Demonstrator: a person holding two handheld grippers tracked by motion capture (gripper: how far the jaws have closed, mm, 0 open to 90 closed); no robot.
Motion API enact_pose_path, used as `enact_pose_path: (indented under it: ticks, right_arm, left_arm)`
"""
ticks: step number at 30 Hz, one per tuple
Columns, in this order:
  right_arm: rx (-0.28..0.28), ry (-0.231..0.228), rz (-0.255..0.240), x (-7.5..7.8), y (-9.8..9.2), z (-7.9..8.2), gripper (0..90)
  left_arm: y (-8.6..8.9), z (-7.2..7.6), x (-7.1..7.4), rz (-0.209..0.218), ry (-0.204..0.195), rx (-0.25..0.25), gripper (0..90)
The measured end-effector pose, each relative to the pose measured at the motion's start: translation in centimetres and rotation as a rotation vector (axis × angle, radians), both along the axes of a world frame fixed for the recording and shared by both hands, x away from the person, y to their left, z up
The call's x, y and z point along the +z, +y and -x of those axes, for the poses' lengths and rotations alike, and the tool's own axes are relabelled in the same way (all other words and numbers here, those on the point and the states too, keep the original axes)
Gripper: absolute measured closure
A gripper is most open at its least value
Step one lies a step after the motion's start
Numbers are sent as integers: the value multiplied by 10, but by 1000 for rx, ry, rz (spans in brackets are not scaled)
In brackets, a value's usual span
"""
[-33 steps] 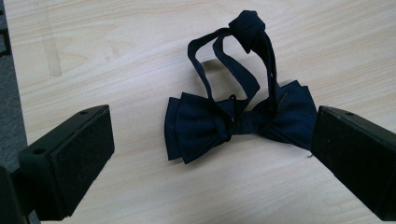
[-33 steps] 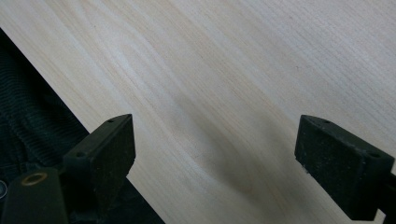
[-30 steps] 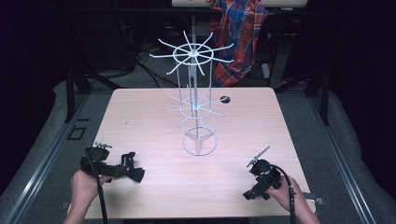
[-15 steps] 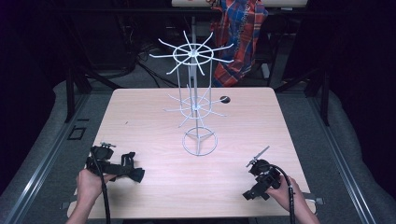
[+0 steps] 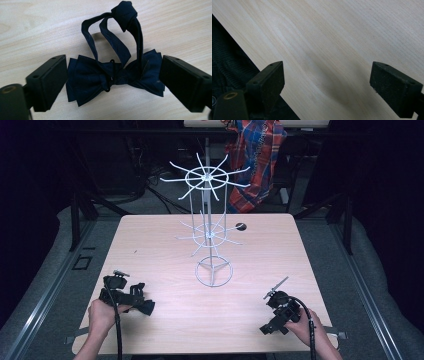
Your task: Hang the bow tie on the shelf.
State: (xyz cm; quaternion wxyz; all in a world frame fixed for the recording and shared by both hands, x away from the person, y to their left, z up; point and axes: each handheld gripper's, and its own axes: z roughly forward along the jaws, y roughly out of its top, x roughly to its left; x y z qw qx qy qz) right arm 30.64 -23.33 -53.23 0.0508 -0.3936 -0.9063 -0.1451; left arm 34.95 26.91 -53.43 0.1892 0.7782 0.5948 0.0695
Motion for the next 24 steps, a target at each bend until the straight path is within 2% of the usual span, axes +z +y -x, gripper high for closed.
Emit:
enact_pose_path:
  ticks: [5, 8, 10, 16, 21, 24]
  right_arm:
    - [-1, 4, -2, -1, 1, 0, 123]
    - [-2, 2, -5, 0, 1, 0, 123]
    - [8, 3, 10, 0, 0, 0, 124]
    - [9, 2, 13, 0, 0, 0, 127]
    - [8, 4, 10, 0, 0, 0, 127]
    - [8, 5, 9, 0, -1, 0, 127]
  left_arm:
    - [0, -4, -5, 6, 24, 4, 166]
    - [0, -5, -6, 3, 30, 3, 246]
    - [0, -7, -8, -5, 48, 7, 306]
    - [5, -8, -11, 13, 56, 7, 374]
    - [4, -8, -11, 14, 59, -24, 476]
    - [2, -7, -10, -5, 50, -56, 547]
